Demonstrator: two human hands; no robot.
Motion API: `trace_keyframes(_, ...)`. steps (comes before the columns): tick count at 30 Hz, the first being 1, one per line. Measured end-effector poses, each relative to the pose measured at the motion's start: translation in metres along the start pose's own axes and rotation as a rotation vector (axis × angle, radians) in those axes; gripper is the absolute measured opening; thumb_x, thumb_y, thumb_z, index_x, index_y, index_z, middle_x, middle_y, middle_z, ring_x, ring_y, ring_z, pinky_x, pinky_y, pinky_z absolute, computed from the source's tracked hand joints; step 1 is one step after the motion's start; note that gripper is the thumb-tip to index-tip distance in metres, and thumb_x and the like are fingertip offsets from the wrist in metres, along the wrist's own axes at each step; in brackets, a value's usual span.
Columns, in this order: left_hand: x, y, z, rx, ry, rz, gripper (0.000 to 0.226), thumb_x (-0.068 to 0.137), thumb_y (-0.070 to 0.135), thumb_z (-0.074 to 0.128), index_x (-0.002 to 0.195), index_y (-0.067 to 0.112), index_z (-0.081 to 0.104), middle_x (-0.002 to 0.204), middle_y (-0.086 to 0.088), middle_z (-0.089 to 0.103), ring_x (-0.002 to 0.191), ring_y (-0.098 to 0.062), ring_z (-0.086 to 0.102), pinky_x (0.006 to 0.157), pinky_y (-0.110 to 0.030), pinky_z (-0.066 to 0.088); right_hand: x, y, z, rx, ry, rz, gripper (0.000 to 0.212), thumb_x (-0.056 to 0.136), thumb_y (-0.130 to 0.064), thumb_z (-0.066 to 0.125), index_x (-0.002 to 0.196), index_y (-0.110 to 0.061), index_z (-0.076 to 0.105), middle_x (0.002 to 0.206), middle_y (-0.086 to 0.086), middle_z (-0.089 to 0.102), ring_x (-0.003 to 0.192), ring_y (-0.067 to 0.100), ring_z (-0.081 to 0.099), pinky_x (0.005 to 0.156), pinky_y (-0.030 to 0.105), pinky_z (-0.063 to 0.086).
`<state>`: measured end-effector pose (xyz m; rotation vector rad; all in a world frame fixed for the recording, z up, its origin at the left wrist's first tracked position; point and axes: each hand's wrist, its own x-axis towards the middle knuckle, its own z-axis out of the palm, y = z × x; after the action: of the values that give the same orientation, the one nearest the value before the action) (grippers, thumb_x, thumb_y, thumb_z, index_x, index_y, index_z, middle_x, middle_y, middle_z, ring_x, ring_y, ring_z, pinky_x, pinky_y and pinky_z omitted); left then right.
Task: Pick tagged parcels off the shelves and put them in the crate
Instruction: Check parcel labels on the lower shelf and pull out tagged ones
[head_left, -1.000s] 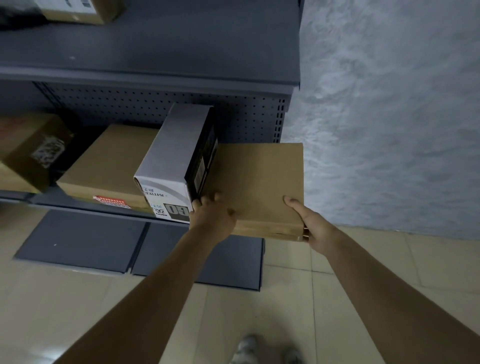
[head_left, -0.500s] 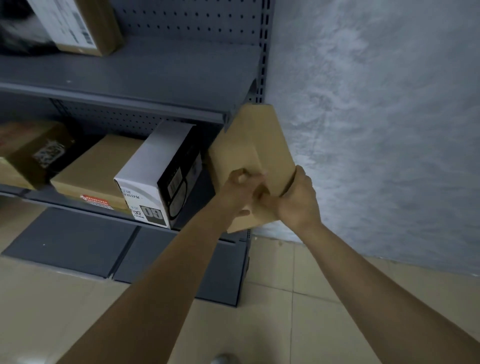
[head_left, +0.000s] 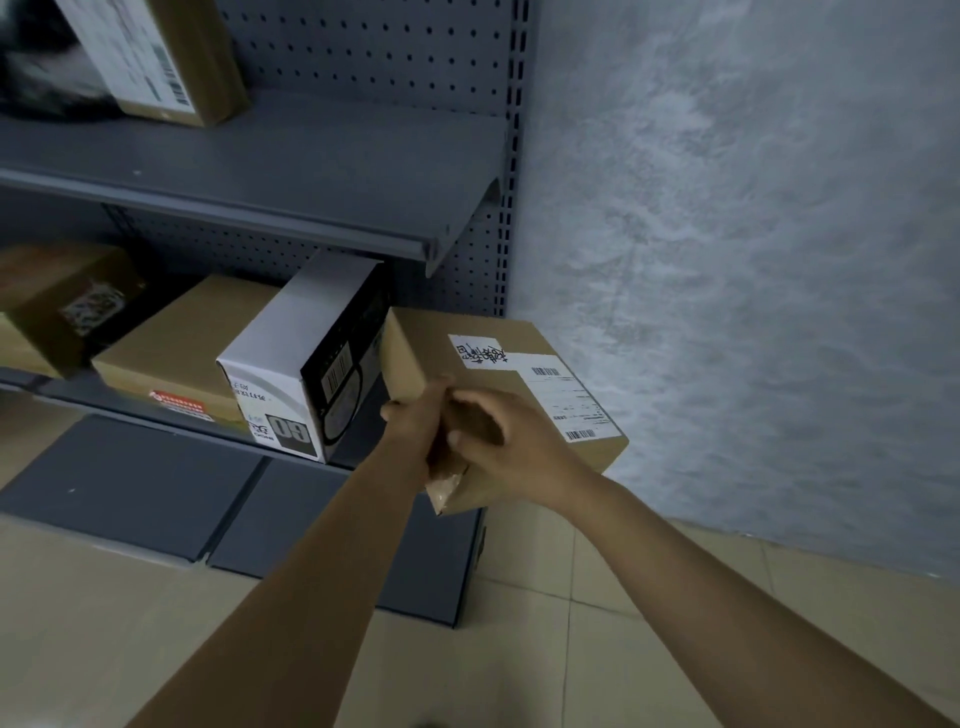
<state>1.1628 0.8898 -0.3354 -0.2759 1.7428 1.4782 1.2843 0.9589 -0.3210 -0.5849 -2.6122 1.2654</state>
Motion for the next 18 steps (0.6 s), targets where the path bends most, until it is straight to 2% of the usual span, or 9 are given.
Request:
trace_keyframes(2, 0.005, -0.001, -0.01, 0.007, 0.01, 0.062, 0.085, 0.08, 0.056, 0.068, 0.144, 0.021, 0.025, 0.127, -0.01, 0.053, 0.106, -0.032, 0.056, 0.084, -0.043, 0.051, 0.004, 0.01, -0.009, 0.08, 0.03, 0.083, 0.048, 0.094, -0.034, 0.062, 0.139, -0.025, 0.051, 0.141, -0.006, 0.052, 0.129, 0.009, 0.047, 0.103, 0.023, 0.036)
trace_keyframes(4, 0.008, 0.002, -0.022, 0.019, 0.012, 0.127, 0.083, 0.083, 0.054, 0.067, 0.147, 0.023, 0.024, 0.123, -0.006, 0.052, 0.105, -0.029, 0.054, 0.09, -0.044, 0.048, 0.008, 0.026, -0.018, 0.069, 0.204, 0.17, 0.044, 0.093, -0.029, 0.063, 0.136, -0.02, 0.054, 0.141, -0.002, 0.051, 0.125, 0.009, 0.048, 0.099, 0.019, 0.033)
trace_keyframes(5, 0.007, 0.004, -0.03, 0.021, -0.003, 0.152, 0.084, 0.08, 0.056, 0.068, 0.147, 0.026, 0.027, 0.124, -0.004, 0.054, 0.106, -0.028, 0.055, 0.094, -0.047, 0.048, 0.01, 0.036, -0.023, 0.083, 0.291, 0.226, 0.043, 0.092, -0.025, 0.064, 0.134, -0.018, 0.055, 0.14, 0.002, 0.051, 0.122, 0.011, 0.049, 0.098, 0.019, 0.034)
trace_keyframes(7, 0.011, 0.007, -0.044, -0.001, -0.059, 0.167, 0.091, 0.067, 0.062, 0.074, 0.144, 0.032, 0.036, 0.127, -0.003, 0.06, 0.11, -0.029, 0.059, 0.096, -0.055, 0.048, 0.011, 0.056, -0.034, 0.097, 0.357, 0.364, 0.046, 0.09, -0.025, 0.067, 0.133, -0.014, 0.055, 0.14, 0.009, 0.049, 0.125, 0.019, 0.049, 0.103, 0.026, 0.038)
trace_keyframes(9, 0.017, 0.006, -0.056, -0.043, -0.137, 0.154, 0.095, 0.055, 0.065, 0.081, 0.138, 0.036, 0.046, 0.127, -0.002, 0.065, 0.112, -0.03, 0.064, 0.093, -0.059, 0.051, 0.009, 0.074, -0.042, 0.156, 0.342, 0.548, 0.059, 0.088, -0.036, 0.068, 0.14, -0.015, 0.048, 0.146, 0.012, 0.043, 0.132, 0.027, 0.045, 0.109, 0.037, 0.038)
trace_keyframes(12, 0.018, 0.003, -0.064, -0.09, -0.249, 0.175, 0.089, 0.059, 0.06, 0.084, 0.137, 0.032, 0.05, 0.127, -0.005, 0.067, 0.113, -0.031, 0.066, 0.094, -0.059, 0.051, 0.003, 0.083, -0.048, 0.539, 0.295, 0.751, 0.064, 0.088, -0.053, 0.063, 0.14, -0.018, 0.047, 0.138, 0.008, 0.054, 0.126, 0.028, 0.051, 0.102, 0.042, 0.04)
trace_keyframes(15, 0.015, -0.001, -0.066, -0.112, -0.332, 0.199, 0.06, 0.082, 0.047, 0.072, 0.134, 0.024, 0.053, 0.124, -0.008, 0.069, 0.114, -0.031, 0.066, 0.098, -0.054, 0.05, -0.006, 0.082, -0.052, 0.794, 0.107, 0.757, 0.048, 0.089, -0.058, 0.058, 0.124, -0.025, 0.063, 0.116, 0.003, 0.073, 0.111, 0.024, 0.065, 0.091, 0.042, 0.048)
trace_keyframes(18, 0.01, -0.002, -0.067, -0.105, -0.39, 0.176, 0.041, 0.09, 0.042, 0.061, 0.126, 0.024, 0.059, 0.119, -0.008, 0.072, 0.11, -0.029, 0.067, 0.094, -0.048, 0.052, -0.008, 0.082, -0.056, 0.933, 0.033, 0.676, 0.041, 0.092, -0.055, 0.055, 0.122, -0.028, 0.065, 0.114, 0.004, 0.075, 0.105, 0.024, 0.071, 0.085, 0.04, 0.055)
